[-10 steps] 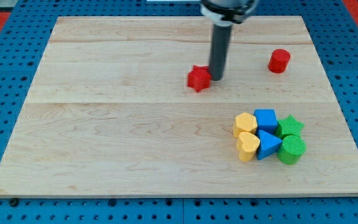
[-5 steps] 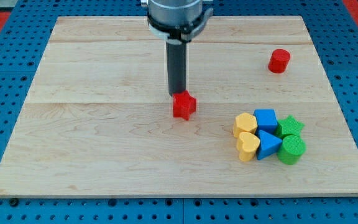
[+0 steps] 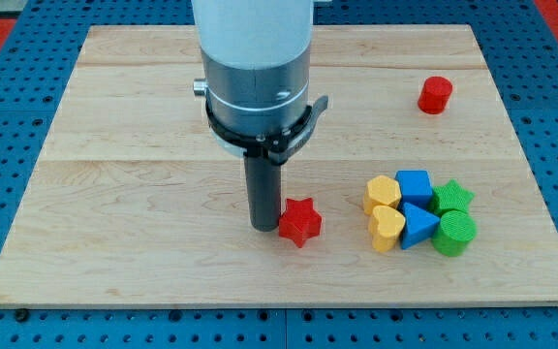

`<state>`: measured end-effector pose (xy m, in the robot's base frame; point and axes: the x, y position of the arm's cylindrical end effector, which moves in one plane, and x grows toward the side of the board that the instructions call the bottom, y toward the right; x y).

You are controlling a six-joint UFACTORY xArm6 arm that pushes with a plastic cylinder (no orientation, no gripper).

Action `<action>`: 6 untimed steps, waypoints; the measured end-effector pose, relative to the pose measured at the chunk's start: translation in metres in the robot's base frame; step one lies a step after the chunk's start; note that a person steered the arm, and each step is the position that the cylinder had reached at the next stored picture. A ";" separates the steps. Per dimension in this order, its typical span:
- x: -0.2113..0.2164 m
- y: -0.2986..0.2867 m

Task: Move the red star closer to the yellow heart

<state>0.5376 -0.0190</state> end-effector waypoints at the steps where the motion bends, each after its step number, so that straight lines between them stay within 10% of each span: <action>1: 0.006 0.003; 6: -0.009 -0.004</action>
<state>0.5282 -0.0229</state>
